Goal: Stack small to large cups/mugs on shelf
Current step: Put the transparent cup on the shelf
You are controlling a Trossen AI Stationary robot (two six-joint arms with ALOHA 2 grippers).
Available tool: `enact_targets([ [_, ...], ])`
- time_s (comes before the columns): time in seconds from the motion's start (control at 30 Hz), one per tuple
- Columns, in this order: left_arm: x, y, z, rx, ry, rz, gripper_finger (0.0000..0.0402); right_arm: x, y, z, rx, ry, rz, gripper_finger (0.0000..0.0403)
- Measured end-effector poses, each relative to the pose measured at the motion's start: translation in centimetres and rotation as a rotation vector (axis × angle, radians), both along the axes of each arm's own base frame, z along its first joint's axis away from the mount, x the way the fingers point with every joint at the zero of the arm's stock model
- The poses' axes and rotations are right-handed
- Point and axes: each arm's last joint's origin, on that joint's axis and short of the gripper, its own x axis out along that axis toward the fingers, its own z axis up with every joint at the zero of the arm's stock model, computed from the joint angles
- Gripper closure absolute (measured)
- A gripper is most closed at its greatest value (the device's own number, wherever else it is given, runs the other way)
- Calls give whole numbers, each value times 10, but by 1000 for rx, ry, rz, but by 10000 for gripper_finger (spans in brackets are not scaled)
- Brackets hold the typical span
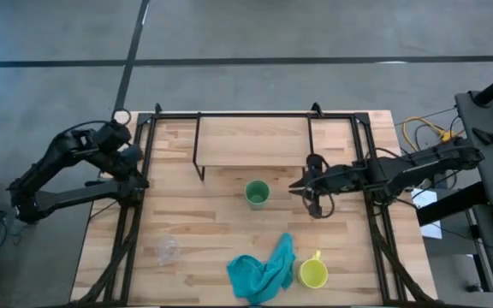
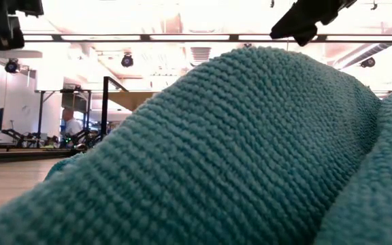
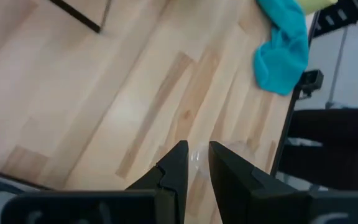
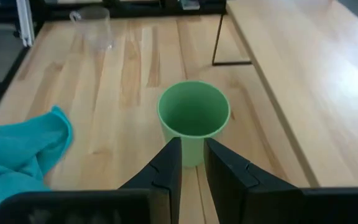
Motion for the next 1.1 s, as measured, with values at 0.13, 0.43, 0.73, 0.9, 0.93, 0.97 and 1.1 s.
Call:
enact_targets([
  [0.13, 3, 1, -9, 25, -10, -71, 352, 8, 2, -2, -3, 19, -1, 339],
  [0.43, 16, 5, -19, 146, -49, -338, 352, 26, 6, 13, -106, 4, 67, 339],
  [0.73, 35, -4, -25, 184, -24, -653, 352, 59, 11, 32, -77, -33, -33, 339],
  [0.9, 40, -16, -25, 211, -7, -745, 352, 82, 13, 32, -107, -12, -120, 339],
  [0.93, 42, -18, -25, 238, -3, -734, 352, 86, 14, 30, -110, 4, -123, 339],
  [0.97, 43, -20, -25, 264, 2, -718, 352, 90, 15, 27, -110, 22, -127, 339],
  [1.1, 45, -27, -22, 315, -26, -661, 352, 105, 18, 20, -82, 53, -149, 339],
])
